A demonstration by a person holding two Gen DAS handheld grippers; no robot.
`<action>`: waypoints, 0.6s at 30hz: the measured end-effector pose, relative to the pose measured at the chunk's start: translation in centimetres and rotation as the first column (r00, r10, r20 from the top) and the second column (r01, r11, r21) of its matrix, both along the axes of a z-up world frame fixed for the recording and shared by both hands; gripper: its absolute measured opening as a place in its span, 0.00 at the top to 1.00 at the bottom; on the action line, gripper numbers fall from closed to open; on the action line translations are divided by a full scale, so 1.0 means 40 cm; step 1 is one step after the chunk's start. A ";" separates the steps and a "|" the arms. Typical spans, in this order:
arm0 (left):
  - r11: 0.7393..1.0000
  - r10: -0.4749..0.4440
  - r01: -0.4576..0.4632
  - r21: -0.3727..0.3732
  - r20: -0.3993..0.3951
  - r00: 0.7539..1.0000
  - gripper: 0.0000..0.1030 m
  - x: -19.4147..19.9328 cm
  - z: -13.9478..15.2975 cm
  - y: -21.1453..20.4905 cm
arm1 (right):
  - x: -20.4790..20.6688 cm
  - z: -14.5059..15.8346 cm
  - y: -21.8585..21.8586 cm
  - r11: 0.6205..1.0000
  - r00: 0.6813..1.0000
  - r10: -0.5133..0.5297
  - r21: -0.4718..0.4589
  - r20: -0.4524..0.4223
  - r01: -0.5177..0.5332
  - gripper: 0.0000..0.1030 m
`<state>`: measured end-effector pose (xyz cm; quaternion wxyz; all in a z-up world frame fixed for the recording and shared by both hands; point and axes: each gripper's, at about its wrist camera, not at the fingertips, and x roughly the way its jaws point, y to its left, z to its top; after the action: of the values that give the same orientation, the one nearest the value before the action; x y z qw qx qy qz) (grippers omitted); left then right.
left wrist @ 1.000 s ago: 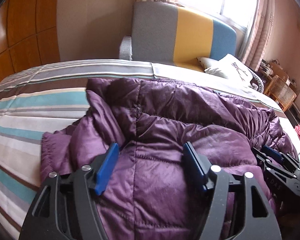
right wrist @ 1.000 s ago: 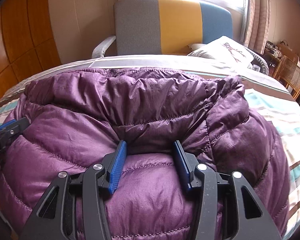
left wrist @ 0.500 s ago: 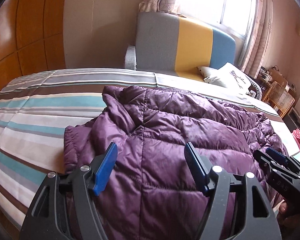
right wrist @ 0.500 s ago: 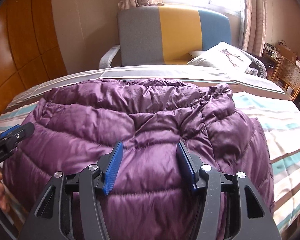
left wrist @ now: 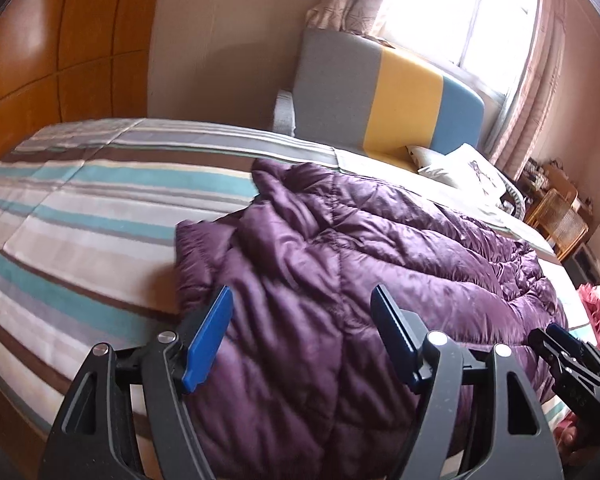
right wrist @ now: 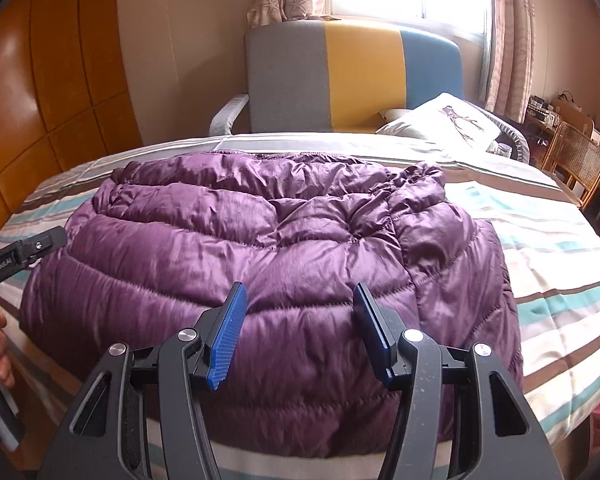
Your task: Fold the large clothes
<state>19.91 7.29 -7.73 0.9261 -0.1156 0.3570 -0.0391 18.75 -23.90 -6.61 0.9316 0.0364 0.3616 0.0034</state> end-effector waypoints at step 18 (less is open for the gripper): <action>0.904 0.109 -0.173 -0.391 -0.181 0.977 0.32 -0.099 -0.137 0.228 | -0.054 0.012 0.040 0.996 0.998 0.068 0.066 -0.004 -0.067 0.81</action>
<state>15.96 16.40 -13.19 0.8519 -0.3328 0.4027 -0.0358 16.58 -22.29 -6.14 0.9282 0.0547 0.3651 0.0465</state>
